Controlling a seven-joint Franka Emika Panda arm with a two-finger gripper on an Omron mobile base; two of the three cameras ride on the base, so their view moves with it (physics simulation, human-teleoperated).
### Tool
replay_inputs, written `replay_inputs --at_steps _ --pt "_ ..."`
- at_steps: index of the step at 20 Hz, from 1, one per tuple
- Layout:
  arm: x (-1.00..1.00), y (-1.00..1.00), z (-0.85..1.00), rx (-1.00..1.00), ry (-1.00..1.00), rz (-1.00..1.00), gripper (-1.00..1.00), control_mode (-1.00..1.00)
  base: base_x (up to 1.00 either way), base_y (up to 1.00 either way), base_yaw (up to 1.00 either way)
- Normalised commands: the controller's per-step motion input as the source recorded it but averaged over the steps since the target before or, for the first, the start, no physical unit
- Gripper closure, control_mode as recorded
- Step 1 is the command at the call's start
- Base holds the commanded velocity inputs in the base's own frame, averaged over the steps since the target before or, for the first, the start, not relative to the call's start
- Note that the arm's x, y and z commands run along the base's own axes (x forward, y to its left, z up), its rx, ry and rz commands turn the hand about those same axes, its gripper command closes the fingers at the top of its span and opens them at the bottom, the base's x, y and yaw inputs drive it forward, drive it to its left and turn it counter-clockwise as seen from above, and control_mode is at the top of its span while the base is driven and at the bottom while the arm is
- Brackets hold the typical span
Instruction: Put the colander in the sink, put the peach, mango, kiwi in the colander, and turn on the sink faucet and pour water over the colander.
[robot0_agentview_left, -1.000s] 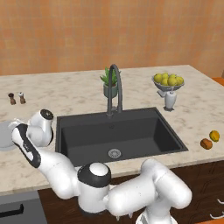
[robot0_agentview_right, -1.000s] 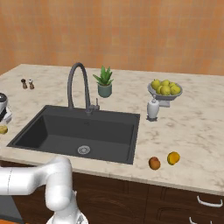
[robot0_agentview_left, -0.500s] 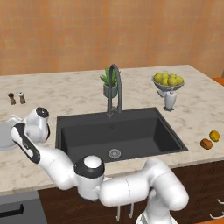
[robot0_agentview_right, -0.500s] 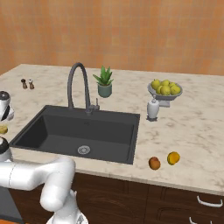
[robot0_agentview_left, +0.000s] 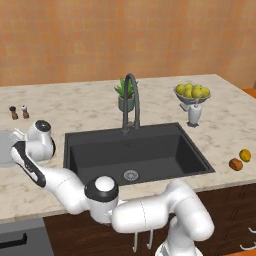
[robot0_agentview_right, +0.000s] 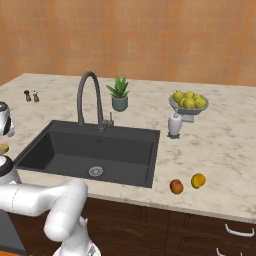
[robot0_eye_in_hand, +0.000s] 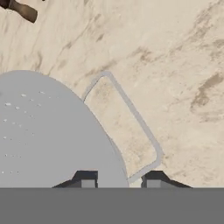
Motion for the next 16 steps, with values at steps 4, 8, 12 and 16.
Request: replay_inputs --at_steps 4,8,12,16 --pt "-0.26 -0.60 0.02 0.18 -0.03 -0.25 1.00 -1.00 0.00 0.00 0.00" --pt "-0.70 -0.87 0.69 0.21 -0.07 -0.32 1.00 -1.00 0.00 0.00 0.00" --pt "-0.64 -1.00 0.52 0.05 0.02 -0.43 1.00 -1.00 0.00 0.00 0.00" --pt "-0.28 -0.93 0.55 0.02 0.11 -0.58 1.00 -1.00 0.00 0.00 0.00"
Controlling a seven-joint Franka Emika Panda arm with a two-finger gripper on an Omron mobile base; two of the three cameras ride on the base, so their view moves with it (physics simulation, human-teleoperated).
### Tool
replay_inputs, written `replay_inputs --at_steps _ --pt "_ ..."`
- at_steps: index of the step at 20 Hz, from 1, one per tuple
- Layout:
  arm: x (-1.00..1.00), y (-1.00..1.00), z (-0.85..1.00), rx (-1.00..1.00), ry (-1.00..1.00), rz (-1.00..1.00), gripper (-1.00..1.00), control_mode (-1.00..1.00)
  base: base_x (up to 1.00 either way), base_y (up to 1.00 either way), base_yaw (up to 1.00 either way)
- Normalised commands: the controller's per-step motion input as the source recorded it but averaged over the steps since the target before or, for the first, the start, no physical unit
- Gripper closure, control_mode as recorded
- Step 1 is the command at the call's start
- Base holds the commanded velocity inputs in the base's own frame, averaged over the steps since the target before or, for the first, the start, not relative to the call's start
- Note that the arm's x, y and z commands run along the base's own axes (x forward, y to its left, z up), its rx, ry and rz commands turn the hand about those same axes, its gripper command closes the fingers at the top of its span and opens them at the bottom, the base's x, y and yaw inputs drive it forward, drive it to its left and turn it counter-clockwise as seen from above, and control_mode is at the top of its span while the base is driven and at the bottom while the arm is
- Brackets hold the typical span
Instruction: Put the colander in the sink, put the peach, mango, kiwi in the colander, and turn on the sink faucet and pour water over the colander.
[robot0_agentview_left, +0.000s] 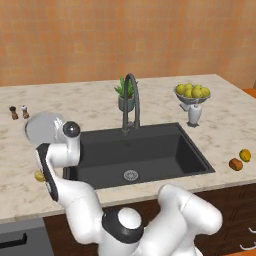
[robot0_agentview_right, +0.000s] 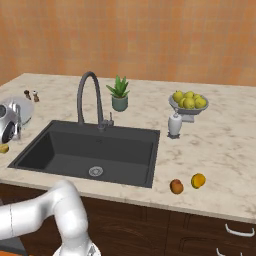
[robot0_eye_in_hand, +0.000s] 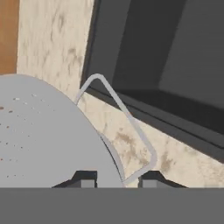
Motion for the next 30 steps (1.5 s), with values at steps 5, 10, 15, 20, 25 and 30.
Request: replay_inputs --at_steps 5,10,15,20,25,30 --pt "-0.12 -0.92 0.35 0.10 0.25 -0.63 1.00 -1.00 0.00 0.00 0.00" --pt "-0.18 -1.00 0.00 0.22 0.46 -0.55 1.00 -1.00 0.00 0.00 0.00" --pt "-0.22 -0.64 -0.31 0.18 0.19 -0.66 1.00 -1.00 0.00 0.00 0.00" --pt "0.00 -0.10 -0.63 0.05 0.04 -0.72 1.00 -1.00 0.00 0.00 0.00" --pt "0.00 0.23 -0.53 0.01 0.08 -0.49 1.00 -1.00 0.00 0.00 0.00" --pt "0.00 0.12 -0.61 0.00 0.13 -0.46 1.00 -1.00 0.00 0.00 0.00"
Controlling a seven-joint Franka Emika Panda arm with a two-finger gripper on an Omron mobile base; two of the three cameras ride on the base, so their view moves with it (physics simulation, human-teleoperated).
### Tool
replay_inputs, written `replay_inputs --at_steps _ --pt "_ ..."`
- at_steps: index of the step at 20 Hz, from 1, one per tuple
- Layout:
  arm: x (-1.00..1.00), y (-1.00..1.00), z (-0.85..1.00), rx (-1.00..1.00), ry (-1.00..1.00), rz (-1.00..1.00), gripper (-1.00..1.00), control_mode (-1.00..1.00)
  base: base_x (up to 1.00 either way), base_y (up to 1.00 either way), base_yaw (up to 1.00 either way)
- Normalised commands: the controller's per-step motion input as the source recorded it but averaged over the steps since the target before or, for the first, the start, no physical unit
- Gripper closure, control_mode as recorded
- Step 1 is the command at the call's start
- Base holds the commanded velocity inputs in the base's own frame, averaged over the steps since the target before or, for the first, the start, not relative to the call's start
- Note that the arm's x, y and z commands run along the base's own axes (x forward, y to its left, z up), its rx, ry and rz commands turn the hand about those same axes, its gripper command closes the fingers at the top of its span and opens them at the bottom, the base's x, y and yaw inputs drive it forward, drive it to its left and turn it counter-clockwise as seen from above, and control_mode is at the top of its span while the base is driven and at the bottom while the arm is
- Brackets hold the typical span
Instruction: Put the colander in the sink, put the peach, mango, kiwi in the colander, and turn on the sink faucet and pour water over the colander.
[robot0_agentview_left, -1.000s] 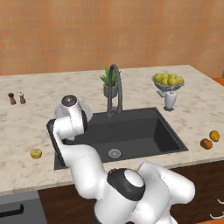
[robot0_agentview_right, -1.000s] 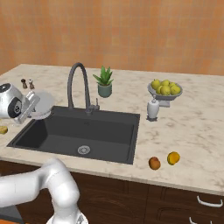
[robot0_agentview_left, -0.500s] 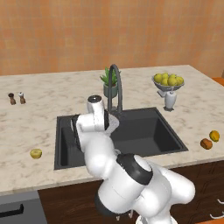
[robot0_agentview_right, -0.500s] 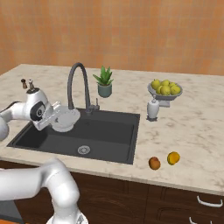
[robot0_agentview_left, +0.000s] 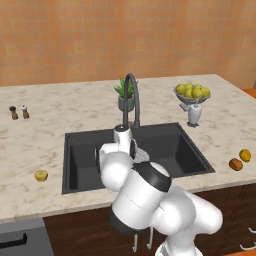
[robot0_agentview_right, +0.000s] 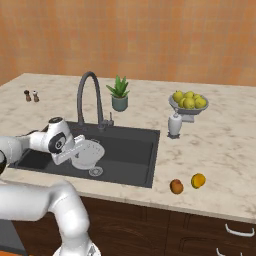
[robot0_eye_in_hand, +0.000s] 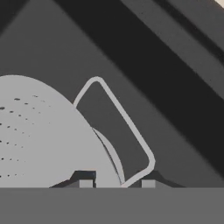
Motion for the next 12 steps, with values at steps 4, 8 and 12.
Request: replay_inputs --at_steps 4,8,12 --pt "0.00 0.07 -0.62 0.00 0.07 -0.44 1.00 -1.00 0.00 0.00 0.00" --pt "0.00 0.36 -0.46 0.00 0.00 -0.39 1.00 -1.00 0.00 0.00 0.00" --pt "0.04 0.54 -0.68 -0.05 0.00 -0.31 1.00 -1.00 0.00 0.00 0.00"
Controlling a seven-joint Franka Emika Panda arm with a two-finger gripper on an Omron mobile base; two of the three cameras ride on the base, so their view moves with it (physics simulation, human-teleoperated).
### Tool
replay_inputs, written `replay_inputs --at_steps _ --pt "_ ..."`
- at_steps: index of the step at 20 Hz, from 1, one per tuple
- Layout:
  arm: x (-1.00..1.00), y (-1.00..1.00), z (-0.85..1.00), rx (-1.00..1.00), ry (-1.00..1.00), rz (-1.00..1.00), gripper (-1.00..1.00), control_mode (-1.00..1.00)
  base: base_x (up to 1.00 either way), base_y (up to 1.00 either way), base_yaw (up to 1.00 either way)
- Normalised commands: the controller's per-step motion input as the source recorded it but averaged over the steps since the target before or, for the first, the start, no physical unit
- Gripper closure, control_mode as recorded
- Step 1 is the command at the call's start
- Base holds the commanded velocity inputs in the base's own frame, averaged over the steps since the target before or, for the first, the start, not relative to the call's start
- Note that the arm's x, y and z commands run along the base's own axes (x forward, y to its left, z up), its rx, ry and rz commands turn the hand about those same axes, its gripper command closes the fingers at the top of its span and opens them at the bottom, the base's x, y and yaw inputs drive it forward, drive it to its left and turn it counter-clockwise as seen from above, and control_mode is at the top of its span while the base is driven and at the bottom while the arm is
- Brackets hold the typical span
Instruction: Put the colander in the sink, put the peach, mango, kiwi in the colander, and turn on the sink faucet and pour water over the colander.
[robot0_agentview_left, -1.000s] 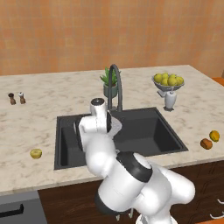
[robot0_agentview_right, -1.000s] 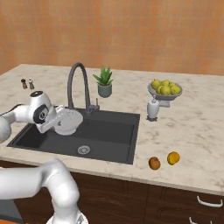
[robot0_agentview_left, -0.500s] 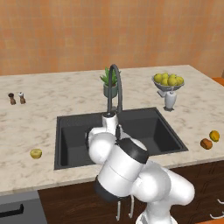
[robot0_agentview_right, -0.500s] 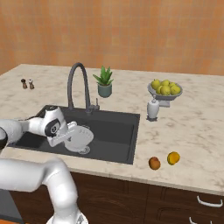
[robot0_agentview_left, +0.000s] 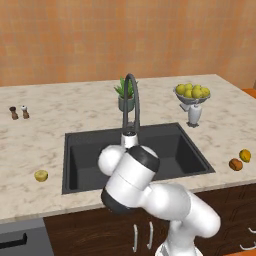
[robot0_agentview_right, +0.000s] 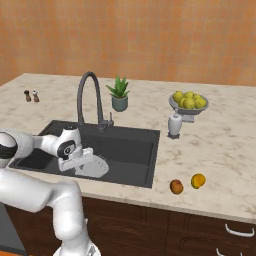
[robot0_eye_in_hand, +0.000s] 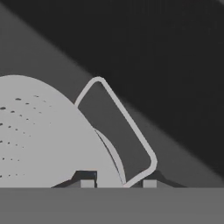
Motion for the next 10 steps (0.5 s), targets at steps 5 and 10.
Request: replay_inputs --at_steps 5,10 --pt "0.02 0.59 -0.66 -0.04 -0.06 -0.31 1.00 -1.00 0.00 0.00 0.00" --pt "0.00 0.18 0.00 0.01 -0.11 -0.27 -1.00 -1.00 0.00 0.00 0.00"
